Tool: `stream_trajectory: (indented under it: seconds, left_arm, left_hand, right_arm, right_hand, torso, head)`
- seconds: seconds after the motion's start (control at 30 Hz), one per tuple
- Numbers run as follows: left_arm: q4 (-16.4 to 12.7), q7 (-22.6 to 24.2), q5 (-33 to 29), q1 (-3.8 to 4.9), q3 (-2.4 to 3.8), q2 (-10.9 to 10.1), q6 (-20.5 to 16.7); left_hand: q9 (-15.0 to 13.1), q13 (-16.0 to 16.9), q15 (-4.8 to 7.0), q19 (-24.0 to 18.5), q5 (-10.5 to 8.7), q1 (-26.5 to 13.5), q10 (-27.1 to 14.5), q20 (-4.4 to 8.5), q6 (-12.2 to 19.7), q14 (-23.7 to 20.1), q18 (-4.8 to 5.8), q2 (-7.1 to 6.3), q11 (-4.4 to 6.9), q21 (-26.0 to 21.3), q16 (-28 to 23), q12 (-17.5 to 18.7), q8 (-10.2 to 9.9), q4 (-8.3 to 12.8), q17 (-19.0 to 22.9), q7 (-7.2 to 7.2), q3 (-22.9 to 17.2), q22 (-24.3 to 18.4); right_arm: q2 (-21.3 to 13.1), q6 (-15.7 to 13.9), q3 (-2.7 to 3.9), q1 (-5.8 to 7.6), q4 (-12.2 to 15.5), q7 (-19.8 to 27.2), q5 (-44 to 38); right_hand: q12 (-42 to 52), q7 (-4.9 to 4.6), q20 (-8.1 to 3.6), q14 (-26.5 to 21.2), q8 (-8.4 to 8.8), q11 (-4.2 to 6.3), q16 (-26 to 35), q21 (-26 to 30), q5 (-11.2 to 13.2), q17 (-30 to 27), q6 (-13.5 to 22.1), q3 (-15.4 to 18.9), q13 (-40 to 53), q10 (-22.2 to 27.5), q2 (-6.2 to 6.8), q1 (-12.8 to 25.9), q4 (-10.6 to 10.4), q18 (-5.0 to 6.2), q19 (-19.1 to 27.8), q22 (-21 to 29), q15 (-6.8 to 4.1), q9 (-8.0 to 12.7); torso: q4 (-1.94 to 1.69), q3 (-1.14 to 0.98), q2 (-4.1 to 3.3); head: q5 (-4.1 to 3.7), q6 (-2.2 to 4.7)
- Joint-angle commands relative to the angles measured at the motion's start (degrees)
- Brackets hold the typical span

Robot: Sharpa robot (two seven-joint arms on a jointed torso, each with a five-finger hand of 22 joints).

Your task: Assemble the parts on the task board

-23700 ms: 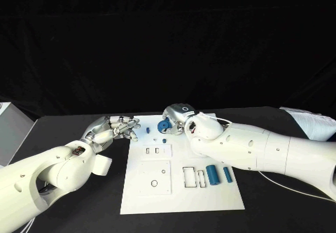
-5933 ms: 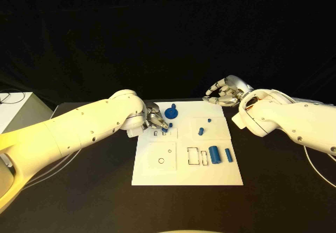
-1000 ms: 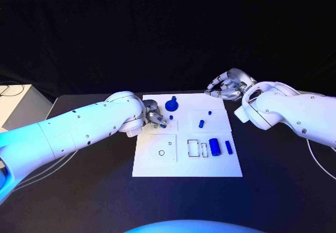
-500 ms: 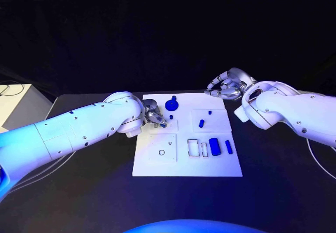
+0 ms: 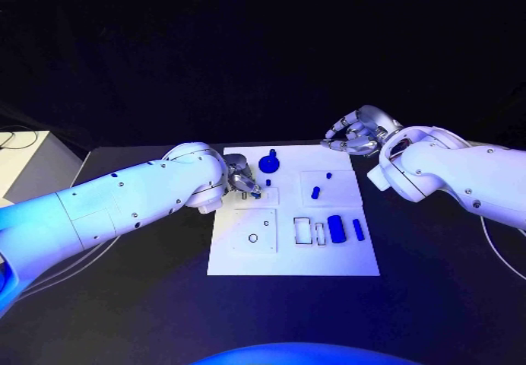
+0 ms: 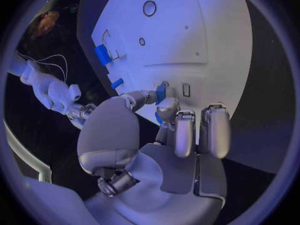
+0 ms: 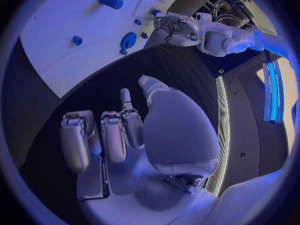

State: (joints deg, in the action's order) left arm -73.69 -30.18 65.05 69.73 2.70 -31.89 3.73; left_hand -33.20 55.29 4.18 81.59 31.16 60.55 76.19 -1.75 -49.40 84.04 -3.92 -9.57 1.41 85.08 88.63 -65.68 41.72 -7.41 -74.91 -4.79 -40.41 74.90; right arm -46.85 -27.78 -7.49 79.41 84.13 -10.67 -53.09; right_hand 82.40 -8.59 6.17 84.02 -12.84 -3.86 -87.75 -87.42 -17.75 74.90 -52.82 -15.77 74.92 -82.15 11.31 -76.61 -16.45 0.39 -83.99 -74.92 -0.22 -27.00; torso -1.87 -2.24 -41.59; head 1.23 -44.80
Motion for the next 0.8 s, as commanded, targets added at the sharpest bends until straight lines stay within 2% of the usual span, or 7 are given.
stream_trajectory:
  seconds: [0.03,0.3,0.57,0.8]
  left_arm:
    - [0.4,0.3,0.7,-0.05,-0.03,0.4,0.3]
    - [1.1,0.3,0.7,-0.24,-0.26,0.9,0.9]
    - [1.3,0.2,0.7,-0.3,-0.3,1.0,1.3]
    - [1.2,0.1,0.9,-0.31,-0.3,1.0,2.0]
  left_hand:
    - [-9.0,0.0,0.38,0.4,0.19,0.3,0.4,-0.14,-1.7,5.4,1.17,0.38,-0.02,0.2,0.1,-0.3,0.1,10.1,-13.3,1.75,-10.1,3.1]
    - [-9.0,0.0,0.38,0.4,0.19,0.3,0.4,-0.14,-1.7,5.4,1.17,0.38,-0.02,0.2,0.1,-0.3,0.1,10.1,-13.3,1.75,-10.1,3.1]
    - [-9.0,-0.2,0.39,0.4,0.16,0.2,0.3,-0.13,-1.7,5.4,1.17,0.35,-0.02,0.2,0.1,-0.2,0.1,10.1,-13.3,1.76,-10.1,3.1]
    - [-9.1,-0.1,0.39,0.4,0.15,0.2,0.3,-0.12,-1.7,5.4,1.17,0.34,-0.02,0.2,0.1,-0.2,0.1,10.1,-13.3,1.76,-10.1,3.1]
  right_arm:
    - [0.0,0.2,0.01,-0.03,0.0,0.6,-0.2]
    - [0.0,0.3,0.01,-0.03,0.0,0.6,-0.2]
    - [0.1,0.3,0.01,-0.03,0.1,0.5,-0.2]
    - [0.1,0.4,0.01,-0.06,0.1,0.6,-0.2]
  right_hand:
    - [0.1,0.14,-0.54,4.4,-0.3,0.11,0.3,0.2,0.3,8.8,0.4,-0.3,6.9,-0.1,0.14,0.3,0.0,0.32,-4.6,-13.5,-0.2,-0.1]
    - [0.1,0.14,-0.54,4.4,-0.3,0.11,0.3,0.2,0.3,8.8,0.4,-0.3,6.9,-0.1,0.14,0.3,0.0,0.32,-4.6,-13.5,-0.2,-0.1]
    - [0.1,0.14,-0.54,4.4,-0.3,0.11,0.3,0.2,0.3,8.8,0.4,-0.3,6.9,-0.1,0.14,0.3,0.0,0.32,-4.6,-13.5,-0.2,-0.1]
    - [0.1,0.14,-0.54,4.4,-0.3,0.11,0.3,0.2,0.3,8.8,0.4,-0.3,6.9,-0.1,0.14,0.3,0.0,0.32,-4.6,-13.5,-0.2,-0.1]
  torso:
    - [0.04,-0.04,-0.03]
    - [0.03,-0.05,-0.06]
    - [-0.06,-0.05,0.01]
    - [0.0,-0.03,0.02]
  head:
    - [-0.03,-0.11]
    - [-0.1,-0.26]
    - [-0.18,-0.52]
    - [-0.08,-0.61]
